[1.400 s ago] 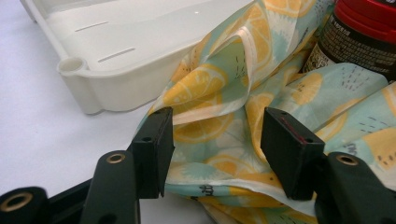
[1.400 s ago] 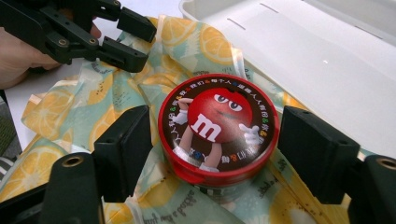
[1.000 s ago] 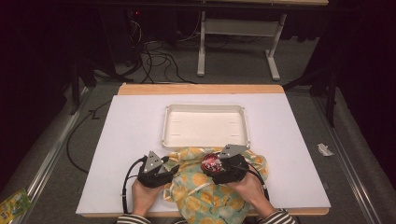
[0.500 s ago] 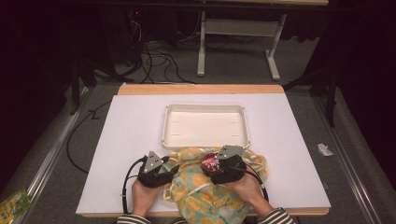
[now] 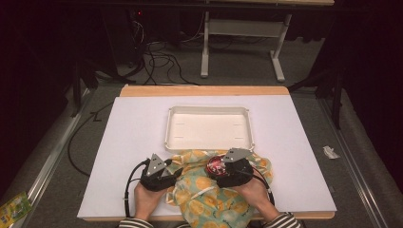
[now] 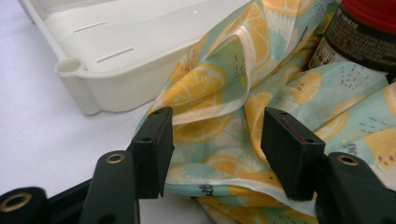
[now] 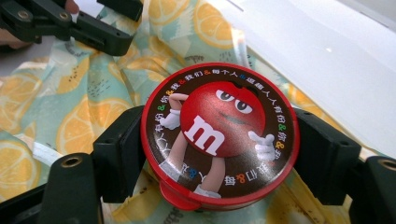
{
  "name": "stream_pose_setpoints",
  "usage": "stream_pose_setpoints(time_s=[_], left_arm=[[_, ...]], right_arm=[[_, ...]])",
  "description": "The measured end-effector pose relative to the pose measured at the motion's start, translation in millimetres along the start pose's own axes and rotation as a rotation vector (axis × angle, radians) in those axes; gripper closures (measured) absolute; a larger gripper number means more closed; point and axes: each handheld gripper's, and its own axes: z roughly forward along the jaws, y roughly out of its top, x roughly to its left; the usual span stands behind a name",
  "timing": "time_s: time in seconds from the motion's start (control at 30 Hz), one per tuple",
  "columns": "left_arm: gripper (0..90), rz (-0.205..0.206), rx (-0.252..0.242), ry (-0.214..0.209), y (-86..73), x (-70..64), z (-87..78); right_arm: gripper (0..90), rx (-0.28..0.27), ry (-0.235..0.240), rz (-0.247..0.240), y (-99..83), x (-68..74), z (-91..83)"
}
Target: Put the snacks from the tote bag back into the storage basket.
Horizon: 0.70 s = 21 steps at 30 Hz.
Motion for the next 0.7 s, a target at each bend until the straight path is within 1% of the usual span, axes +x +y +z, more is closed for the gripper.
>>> stream_pose_setpoints(time_s=[0.03,0.13,0.17,0.23,0.33,0.53,0.57,0.63,0.7], left_arm=[[44.3,0.0,0.001,0.0,0.0,0.0,0.0],[44.3,0.0,0.004,0.0,0.2,0.1,0.0],[44.3,0.001,0.004,0.001,0.2,0.1,0.0],[44.2,-0.001,0.001,0.001,0.1,0.1,0.1],[44.2,-0.001,0.0,0.0,0.0,0.2,-0.1],[44.1,-0.002,0.004,0.002,0.2,0.3,0.1],[44.1,-0.004,0.003,-0.002,0.1,0.4,0.2],[44.1,-0.005,0.003,-0.002,0.1,0.5,0.3],[44.2,-0.005,0.003,-0.002,0.1,0.5,0.2]], right_arm=[[26.2,-0.008,-0.003,0.009,-0.1,0.3,-1.1],[26.2,-0.013,-0.006,0.011,0.6,-0.8,-6.6],[26.2,-0.014,-0.01,0.004,0.8,-1.3,-7.9],[26.2,-0.023,-0.018,0.012,1.0,-1.6,-10.9],[26.2,-0.02,-0.018,0.007,1.5,-3.2,-15.7],[26.2,-0.035,-0.026,0.021,2.3,-6.3,-24.5],[26.2,-0.031,-0.029,0.018,2.5,-7.0,-26.8],[26.2,-0.04,-0.033,0.017,3.0,-8.6,-30.3],[26.2,-0.033,-0.033,0.019,3.4,-10.5,-33.2]])
